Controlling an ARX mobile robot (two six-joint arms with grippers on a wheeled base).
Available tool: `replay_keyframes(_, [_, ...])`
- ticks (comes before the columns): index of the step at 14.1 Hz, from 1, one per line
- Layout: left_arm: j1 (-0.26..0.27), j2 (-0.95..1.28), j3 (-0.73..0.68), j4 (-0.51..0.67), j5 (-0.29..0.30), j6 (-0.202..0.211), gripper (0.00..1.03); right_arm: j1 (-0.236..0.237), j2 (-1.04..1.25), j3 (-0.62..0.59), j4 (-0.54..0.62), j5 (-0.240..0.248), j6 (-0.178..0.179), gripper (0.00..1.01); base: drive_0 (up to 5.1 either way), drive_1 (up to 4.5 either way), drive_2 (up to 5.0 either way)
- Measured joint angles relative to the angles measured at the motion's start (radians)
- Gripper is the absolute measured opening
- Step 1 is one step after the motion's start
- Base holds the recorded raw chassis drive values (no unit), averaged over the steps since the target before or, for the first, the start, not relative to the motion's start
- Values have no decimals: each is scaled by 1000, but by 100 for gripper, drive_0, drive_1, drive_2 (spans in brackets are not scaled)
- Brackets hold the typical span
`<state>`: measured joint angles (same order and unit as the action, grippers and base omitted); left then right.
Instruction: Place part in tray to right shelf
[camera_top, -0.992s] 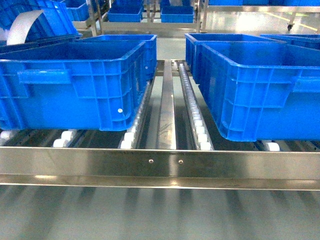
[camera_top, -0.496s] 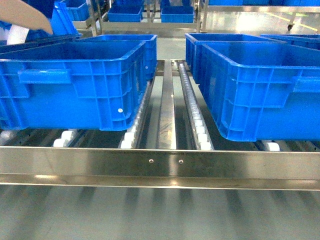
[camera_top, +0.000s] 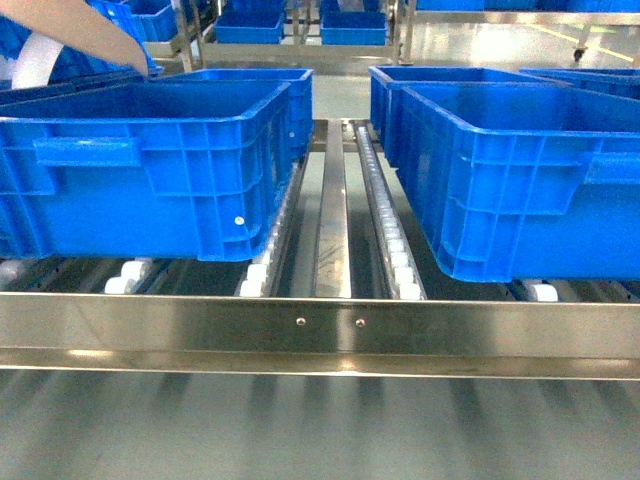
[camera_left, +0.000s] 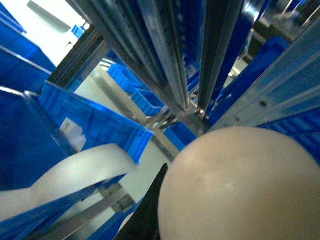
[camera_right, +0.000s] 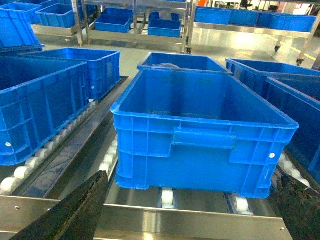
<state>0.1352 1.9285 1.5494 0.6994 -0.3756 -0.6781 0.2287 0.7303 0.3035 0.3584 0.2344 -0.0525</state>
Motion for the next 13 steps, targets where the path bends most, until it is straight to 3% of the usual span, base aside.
replay_keyframes(5, [-24,-47,-84,63,13,-11,14,0,0,0,0,0,0,98,0,0,0])
replay_keyframes(6, [-18,-66,-77,-37,85,19,14,0,0,0,0,0,0,98,0,0,0])
replay_keyframes(7, [-6,-145,-129,-207,262,130,14,0,0,0,0,0,0,98,0,0,0])
replay_keyframes(8, [-3,-253,-243,-230,369,235,14,0,0,0,0,0,0,98,0,0,0])
replay_keyframes(9, [-9,-364,-401,-142,435,339,14,0,0,0,0,0,0,98,0,0,0])
replay_keyframes(11, [-58,-528,-651,-6,460,517,14,0,0,0,0,0,0,98,0,0,0])
replay_keyframes(12, [-70,-596,-788,68,462,569,13,0,0,0,0,0,0,98,0,0,0])
replay_keyframes(13, [-70,-639,-872,102,452,577,13,0,0,0,0,0,0,98,0,0,0])
